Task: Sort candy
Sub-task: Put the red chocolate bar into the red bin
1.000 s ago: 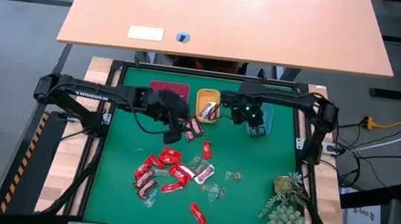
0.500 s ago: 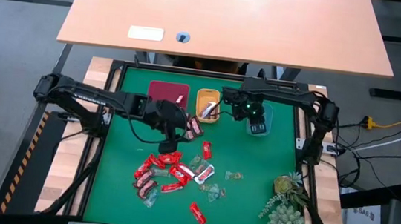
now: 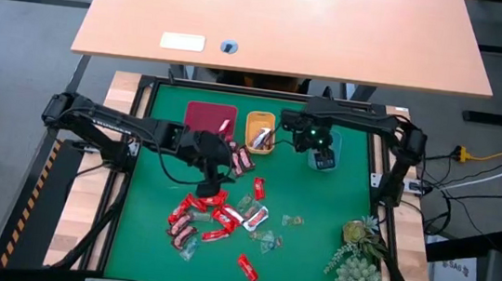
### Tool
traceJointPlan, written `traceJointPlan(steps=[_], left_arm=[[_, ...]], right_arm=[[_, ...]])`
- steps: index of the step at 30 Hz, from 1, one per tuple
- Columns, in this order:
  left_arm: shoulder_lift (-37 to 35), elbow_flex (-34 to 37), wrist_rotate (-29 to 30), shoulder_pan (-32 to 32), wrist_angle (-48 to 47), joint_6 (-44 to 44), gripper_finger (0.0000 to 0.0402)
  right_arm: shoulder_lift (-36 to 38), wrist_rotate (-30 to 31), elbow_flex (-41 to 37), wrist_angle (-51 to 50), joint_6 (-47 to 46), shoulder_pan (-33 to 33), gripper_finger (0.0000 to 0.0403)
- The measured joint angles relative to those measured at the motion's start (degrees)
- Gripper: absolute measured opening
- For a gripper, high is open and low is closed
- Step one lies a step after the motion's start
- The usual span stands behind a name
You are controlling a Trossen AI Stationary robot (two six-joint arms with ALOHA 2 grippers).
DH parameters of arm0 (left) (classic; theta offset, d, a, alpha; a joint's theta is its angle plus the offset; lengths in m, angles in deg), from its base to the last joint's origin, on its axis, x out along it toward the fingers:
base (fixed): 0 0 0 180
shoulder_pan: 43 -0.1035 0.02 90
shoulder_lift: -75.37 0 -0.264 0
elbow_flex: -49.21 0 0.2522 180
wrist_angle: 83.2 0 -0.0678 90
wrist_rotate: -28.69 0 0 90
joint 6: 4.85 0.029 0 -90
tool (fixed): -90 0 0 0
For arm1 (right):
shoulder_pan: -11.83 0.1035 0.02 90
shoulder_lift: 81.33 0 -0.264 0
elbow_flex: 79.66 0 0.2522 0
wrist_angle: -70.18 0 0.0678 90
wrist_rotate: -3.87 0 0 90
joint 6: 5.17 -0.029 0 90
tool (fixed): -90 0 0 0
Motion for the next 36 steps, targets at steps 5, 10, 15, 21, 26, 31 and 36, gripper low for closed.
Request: traceJointPlan(steps=[5,10,15,21,26,31,36], left_arm=[[0.6,0.1,0.2,0.0,-2.4,-3.5,0.0208],[1.5,2.9,-0.1,0.8,-2.0,-5.2,0.0208],[2.2,7.1,-0.3,3.0,-0.6,-6.8,0.0208],[3.0,12.1,-0.3,5.7,2.3,-6.8,0.0208],[4.8,16.2,-0.3,7.4,7.9,-7.0,0.0208],[7.5,18.0,0.2,8.2,12.0,-6.9,0.0208],[10.2,18.3,3.2,8.2,13.3,-6.9,0.0208]], right_arm=[[7.1,-8.6,0.0,-0.7,-1.1,0.0,0.0227],[14.4,-17.0,-0.4,3.6,-4.7,0.0,0.0227],[20.9,-24.4,-4.5,12.5,-5.0,0.1,0.0227],[25.7,-25.9,-12.1,21.4,-6.0,0.1,0.0227],[26.1,-26.0,-18.2,27.4,-10.3,0.1,0.0227],[26.1,-26.2,-24.5,36.3,-12.2,0.1,0.0227],[26.1,-26.9,-27.9,43.7,-14.1,0.1,0.0227]])
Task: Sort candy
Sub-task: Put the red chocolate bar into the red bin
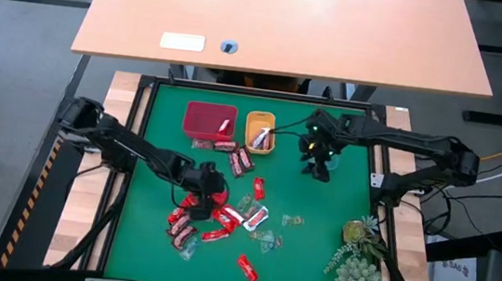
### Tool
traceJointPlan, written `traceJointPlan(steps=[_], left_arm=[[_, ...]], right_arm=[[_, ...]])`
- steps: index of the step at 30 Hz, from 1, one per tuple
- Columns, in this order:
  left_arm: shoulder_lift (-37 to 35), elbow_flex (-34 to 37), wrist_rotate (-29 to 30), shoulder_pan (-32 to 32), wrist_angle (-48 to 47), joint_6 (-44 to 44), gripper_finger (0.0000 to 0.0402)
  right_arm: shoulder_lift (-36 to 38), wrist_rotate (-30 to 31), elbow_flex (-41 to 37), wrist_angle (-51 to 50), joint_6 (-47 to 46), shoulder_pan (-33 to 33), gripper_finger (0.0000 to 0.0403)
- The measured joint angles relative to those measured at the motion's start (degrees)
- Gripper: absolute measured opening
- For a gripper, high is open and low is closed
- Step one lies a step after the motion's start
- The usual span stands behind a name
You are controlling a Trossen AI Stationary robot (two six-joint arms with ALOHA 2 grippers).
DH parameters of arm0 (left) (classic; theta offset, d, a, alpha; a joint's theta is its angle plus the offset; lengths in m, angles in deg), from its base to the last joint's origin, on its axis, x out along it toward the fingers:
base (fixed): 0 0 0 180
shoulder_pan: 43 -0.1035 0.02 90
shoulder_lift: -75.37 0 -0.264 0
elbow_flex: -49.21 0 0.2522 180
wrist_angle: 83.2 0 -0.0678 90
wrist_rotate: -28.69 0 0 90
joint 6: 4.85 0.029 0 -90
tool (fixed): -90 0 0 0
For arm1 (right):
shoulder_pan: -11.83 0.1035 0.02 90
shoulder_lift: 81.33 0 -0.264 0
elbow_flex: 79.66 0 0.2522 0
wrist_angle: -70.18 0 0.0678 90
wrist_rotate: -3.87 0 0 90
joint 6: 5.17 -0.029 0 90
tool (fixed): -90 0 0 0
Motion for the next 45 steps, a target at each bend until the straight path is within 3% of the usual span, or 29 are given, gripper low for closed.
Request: traceJointPlan(steps=[14,30,40,45], left_arm=[[5.8,0.0,0.2,0.0,3.0,0.0,0.0202],[5.6,0.0,0.7,0.0,3.0,0.0,0.0069],[5.6,-0.1,0.9,0.0,3.0,-3.0,0.0013],[5.6,-0.6,0.8,0.0,2.8,-3.1,0.0005]], right_arm=[[0.0,-0.5,-0.5,17.9,-1.4,5.3,0.0227],[0.0,0.9,-0.5,22.1,-1.3,12.3,0.0227],[0.0,3.7,-0.5,22.0,-1.3,12.3,0.0227],[0.0,4.1,-0.5,22.0,-1.3,12.3,0.0227]])
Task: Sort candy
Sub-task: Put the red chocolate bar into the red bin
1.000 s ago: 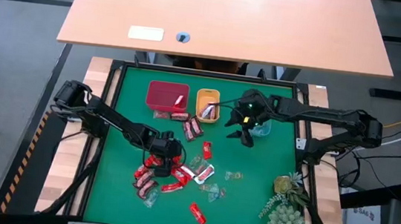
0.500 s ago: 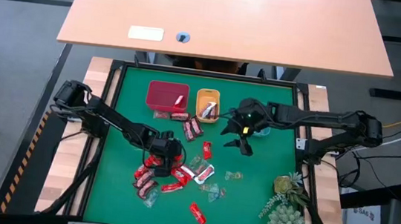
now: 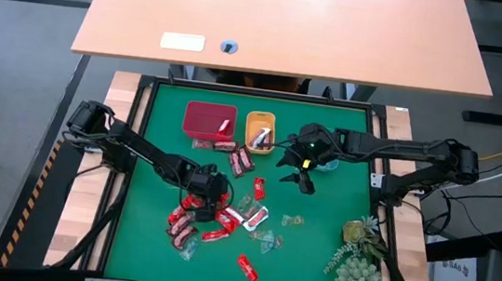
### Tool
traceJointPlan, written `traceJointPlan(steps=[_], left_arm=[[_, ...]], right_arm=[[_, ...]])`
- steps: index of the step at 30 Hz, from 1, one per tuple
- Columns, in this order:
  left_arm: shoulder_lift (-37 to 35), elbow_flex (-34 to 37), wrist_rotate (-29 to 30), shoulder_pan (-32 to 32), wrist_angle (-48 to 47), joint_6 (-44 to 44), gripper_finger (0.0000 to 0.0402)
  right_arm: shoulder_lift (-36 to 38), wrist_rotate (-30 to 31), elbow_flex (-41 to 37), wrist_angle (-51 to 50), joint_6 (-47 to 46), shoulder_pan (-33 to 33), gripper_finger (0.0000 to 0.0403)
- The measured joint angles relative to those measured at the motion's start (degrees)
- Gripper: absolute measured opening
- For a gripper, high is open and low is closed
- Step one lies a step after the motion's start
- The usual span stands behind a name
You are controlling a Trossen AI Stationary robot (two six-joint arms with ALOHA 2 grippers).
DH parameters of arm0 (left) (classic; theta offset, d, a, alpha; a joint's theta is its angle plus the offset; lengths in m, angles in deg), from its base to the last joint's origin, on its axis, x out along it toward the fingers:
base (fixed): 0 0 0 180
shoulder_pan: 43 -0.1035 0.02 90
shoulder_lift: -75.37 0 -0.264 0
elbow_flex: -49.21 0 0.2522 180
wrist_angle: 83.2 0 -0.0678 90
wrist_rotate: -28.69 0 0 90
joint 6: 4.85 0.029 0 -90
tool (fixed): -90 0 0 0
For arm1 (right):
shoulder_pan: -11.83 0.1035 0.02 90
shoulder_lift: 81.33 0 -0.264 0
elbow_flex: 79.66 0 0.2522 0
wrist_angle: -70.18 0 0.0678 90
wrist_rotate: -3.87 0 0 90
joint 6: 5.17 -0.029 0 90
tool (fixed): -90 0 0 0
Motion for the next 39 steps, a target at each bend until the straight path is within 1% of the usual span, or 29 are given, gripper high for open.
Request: traceJointPlan(steps=[13,17,24,29,39], left_arm=[[0.0,-6.3,0.0,-0.3,-1.0,0.2,0.0007],[0.0,-7.9,-2.2,-1.8,-1.0,0.2,0.0007],[0.0,-12.3,-6.0,-6.5,-1.1,0.5,0.0007],[0.0,-16.1,-8.6,-10.8,-3.5,4.0,0.0008],[0.0,-25.0,-8.6,-20.8,-18.4,14.5,0.0008]], right_arm=[[0.0,0.0,0.0,0.0,0.0,0.0,0.0227],[0.0,0.1,0.0,0.0,0.0,0.0,0.0227],[0.0,0.1,0.0,0.0,0.0,0.0,0.0227],[0.0,0.1,0.0,0.0,0.0,0.0,0.0227],[0.0,0.1,0.0,-0.2,0.0,0.0,0.0227]])
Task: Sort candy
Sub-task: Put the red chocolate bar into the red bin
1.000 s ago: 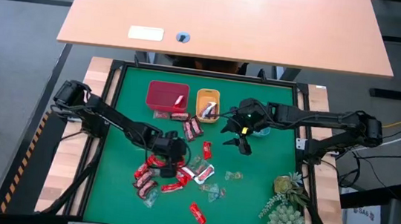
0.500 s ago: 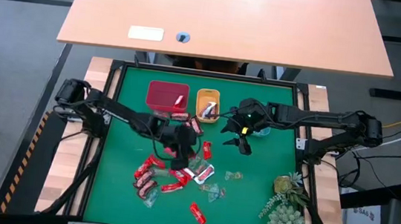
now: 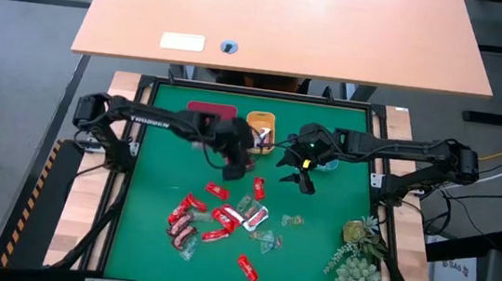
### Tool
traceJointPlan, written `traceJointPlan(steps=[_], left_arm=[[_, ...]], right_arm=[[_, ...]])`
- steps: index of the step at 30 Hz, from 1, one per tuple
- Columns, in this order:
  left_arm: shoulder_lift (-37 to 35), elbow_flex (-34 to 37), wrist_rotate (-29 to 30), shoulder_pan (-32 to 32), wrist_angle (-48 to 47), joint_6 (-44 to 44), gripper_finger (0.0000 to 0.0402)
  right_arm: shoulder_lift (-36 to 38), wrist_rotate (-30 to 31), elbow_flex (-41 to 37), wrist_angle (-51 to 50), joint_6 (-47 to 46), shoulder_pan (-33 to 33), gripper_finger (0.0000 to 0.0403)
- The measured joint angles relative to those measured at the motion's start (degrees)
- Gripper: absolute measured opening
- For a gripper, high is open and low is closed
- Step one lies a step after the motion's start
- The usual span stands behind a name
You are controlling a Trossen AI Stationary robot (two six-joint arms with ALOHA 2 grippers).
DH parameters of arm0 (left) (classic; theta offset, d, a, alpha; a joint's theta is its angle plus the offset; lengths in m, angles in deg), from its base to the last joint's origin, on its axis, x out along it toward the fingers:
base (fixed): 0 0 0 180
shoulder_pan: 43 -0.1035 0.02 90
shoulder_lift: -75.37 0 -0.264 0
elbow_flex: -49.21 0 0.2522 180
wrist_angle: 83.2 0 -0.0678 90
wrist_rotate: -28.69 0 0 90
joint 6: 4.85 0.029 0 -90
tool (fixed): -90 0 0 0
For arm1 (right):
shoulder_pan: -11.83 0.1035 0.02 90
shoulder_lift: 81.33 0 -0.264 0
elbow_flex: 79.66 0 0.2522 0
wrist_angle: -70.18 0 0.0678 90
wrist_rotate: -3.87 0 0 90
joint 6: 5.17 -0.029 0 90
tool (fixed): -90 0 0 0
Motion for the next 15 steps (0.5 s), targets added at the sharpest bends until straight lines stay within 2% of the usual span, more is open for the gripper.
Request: traceJointPlan(steps=[6,15], left_arm=[[0.0,-2.0,1.8,-6.4,-1.6,3.2,0.0008],[0.0,-2.0,6.4,-15.5,-10.0,5.4,0.0008]], right_arm=[[0.0,0.0,0.0,0.0,0.0,0.0,0.0227],[0.0,0.0,0.0,0.0,0.0,0.0,0.0227]])
